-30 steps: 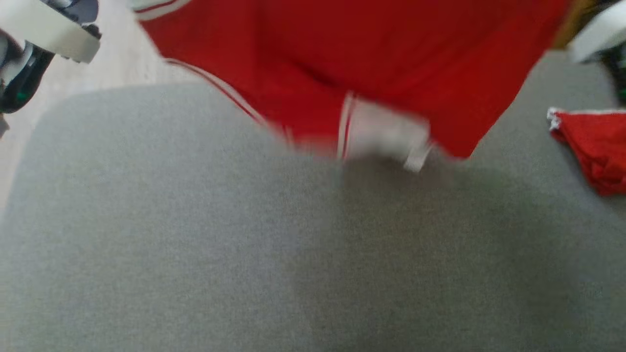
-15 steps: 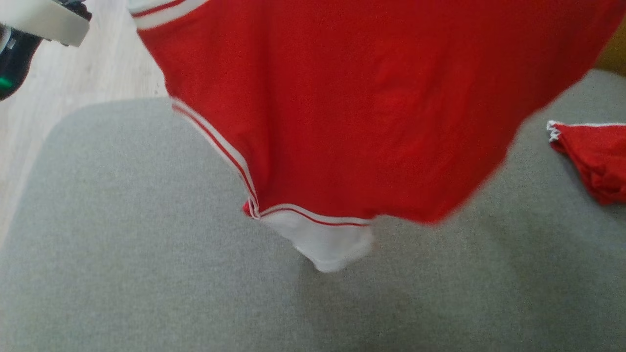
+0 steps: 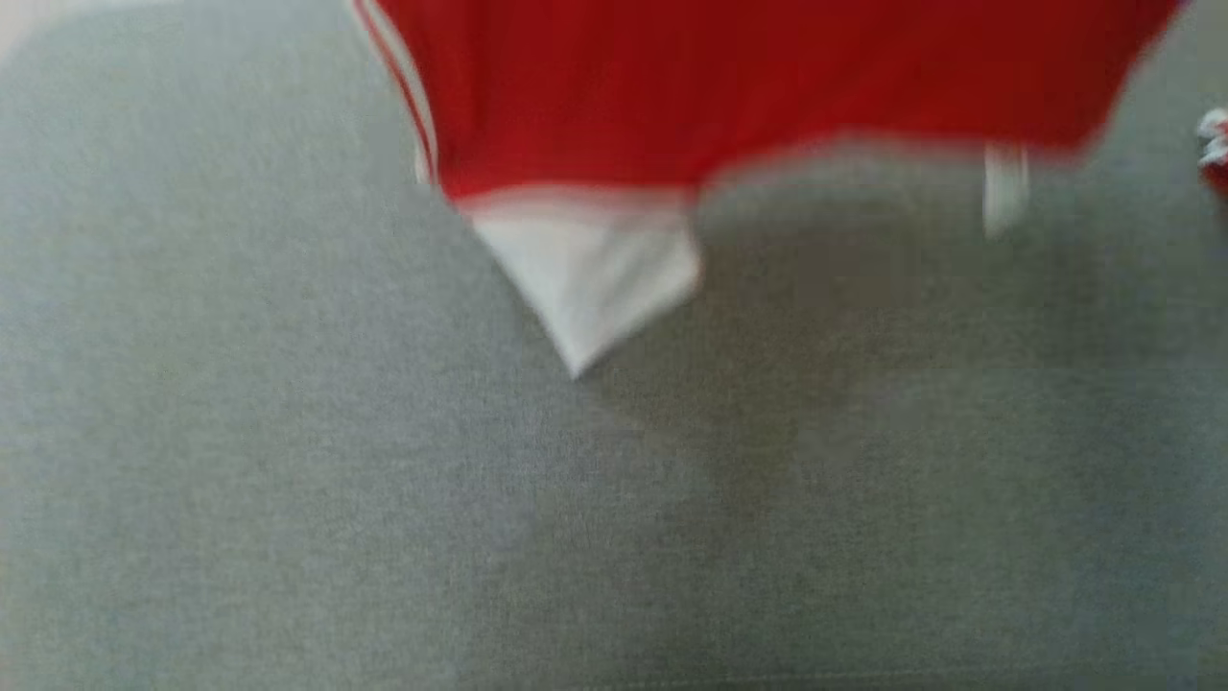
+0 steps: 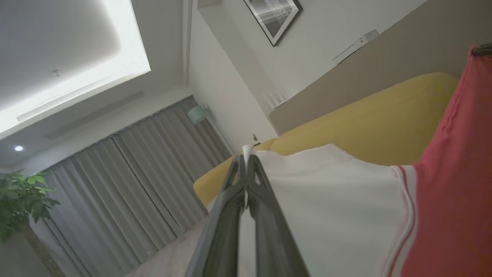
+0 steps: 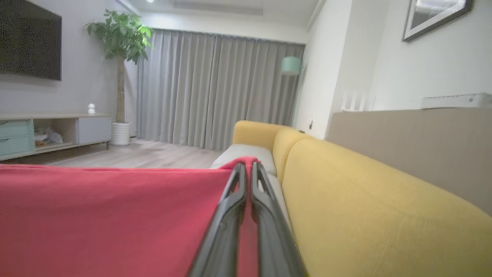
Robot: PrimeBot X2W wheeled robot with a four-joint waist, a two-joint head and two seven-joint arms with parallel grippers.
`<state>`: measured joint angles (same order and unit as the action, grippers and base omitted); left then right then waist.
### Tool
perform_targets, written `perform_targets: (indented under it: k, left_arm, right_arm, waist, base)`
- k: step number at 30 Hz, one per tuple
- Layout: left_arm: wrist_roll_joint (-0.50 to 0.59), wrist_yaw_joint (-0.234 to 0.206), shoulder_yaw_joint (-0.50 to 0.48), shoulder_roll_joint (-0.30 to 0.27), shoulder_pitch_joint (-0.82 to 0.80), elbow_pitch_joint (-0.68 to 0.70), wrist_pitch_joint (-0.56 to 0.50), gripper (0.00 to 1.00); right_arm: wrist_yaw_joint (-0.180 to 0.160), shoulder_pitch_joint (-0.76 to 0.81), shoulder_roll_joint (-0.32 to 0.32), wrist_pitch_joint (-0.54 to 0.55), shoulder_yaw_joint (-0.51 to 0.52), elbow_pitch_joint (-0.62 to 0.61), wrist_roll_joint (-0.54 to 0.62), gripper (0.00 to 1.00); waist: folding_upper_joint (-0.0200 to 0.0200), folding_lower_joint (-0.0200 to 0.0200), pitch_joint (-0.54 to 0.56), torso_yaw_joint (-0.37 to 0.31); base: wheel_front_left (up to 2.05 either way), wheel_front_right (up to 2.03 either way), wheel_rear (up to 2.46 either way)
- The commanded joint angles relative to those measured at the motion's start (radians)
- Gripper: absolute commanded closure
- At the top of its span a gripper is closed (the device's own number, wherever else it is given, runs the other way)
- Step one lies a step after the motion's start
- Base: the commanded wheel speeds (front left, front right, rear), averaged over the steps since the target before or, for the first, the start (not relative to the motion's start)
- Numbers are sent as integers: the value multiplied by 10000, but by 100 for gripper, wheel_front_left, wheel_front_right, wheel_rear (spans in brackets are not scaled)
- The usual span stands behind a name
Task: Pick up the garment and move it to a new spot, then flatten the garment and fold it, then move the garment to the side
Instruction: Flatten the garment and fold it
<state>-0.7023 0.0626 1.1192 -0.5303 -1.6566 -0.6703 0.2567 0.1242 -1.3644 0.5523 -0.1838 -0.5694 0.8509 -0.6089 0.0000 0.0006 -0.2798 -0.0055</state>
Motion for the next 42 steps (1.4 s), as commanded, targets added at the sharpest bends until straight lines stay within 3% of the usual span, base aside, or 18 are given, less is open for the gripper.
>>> perform_targets:
  k: [1,5,10,15,23,28,33,37,42]
  left_arm:
    - [324,-194,-744,-176,-1023,226,39,100]
    - [1661,-468,-1683,-75,-1231,1189,47,100]
    - [2307,116,-2347,-362,-206,2117,49,100]
    - [2254,507,-2369,-840,1607,2896,50,100]
    - [1952,599,-1988,-1549,5137,4225,50,100]
    - [1708,229,-1358,-2041,8058,4957,50,100]
    - [1231,-426,-631,-2306,10506,5331,29,100]
    - [930,-934,-245,-2325,11827,5568,14,100]
    - [504,-1099,-35,-2411,12593,5999,-159,100]
  right_arm:
    - [65,-558,1,-257,165,-95,235,100]
    - [65,-1254,-105,-707,582,331,1012,100]
    - [65,-781,-91,-773,1069,257,1584,100]
    - [65,870,-47,-777,1718,-185,1786,100]
    - [65,4552,148,-778,2924,-1278,1873,100]
    - [65,7631,36,-779,4005,-2465,2058,100]
    - [65,10491,-442,-779,5125,-3417,2313,100]
    - [65,12258,-906,-709,5817,-4149,2585,100]
    - [65,13636,-1425,-247,6455,-5270,2879,100]
  waist:
    - [0,-6,-861,10]
    - [0,-6,-1286,92]
    - [0,-6,-1511,285]
    - [0,-6,-1436,514]
    - [0,-6,-544,695]
    - [0,-6,202,504]
    - [0,-6,791,260]
    - [0,-6,1150,124]
    - [0,-6,1256,30]
  base:
    - [0,0,0]
    - [0,0,0]
    - [0,0,0]
    - [0,0,0]
    - [0,0,0]
    - [0,0,0]
    - [0,0,0]
    - [0,0,0]
    - [0,0,0]
